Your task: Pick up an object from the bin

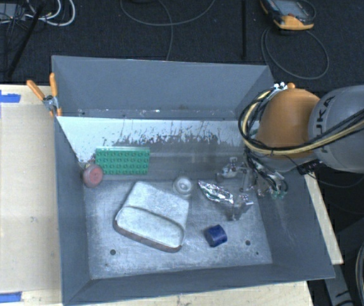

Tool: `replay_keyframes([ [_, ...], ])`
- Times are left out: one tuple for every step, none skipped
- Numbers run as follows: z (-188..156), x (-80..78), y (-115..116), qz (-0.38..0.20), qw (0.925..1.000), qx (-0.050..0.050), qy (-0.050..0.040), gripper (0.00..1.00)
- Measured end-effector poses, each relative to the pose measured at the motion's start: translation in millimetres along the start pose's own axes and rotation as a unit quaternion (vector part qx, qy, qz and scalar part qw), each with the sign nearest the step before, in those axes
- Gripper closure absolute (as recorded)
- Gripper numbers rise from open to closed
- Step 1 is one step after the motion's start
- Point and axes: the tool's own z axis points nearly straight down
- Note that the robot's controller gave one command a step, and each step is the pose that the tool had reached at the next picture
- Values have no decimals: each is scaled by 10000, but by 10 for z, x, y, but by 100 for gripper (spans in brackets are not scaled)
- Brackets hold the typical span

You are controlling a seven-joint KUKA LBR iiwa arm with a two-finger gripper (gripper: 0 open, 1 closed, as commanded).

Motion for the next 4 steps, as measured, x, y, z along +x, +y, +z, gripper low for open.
replay_keyframes([
  [3, 117, 246, -1026, 9947, 21, -40, 0],
  [-12, 108, 247, -1013, 9948, 16, -50, 100],
  [-1467, 103, 566, -2027, 9792, 7, -33, 100],
  [-1358, -76, 891, -2958, 9552, -9, -3, 100],
])
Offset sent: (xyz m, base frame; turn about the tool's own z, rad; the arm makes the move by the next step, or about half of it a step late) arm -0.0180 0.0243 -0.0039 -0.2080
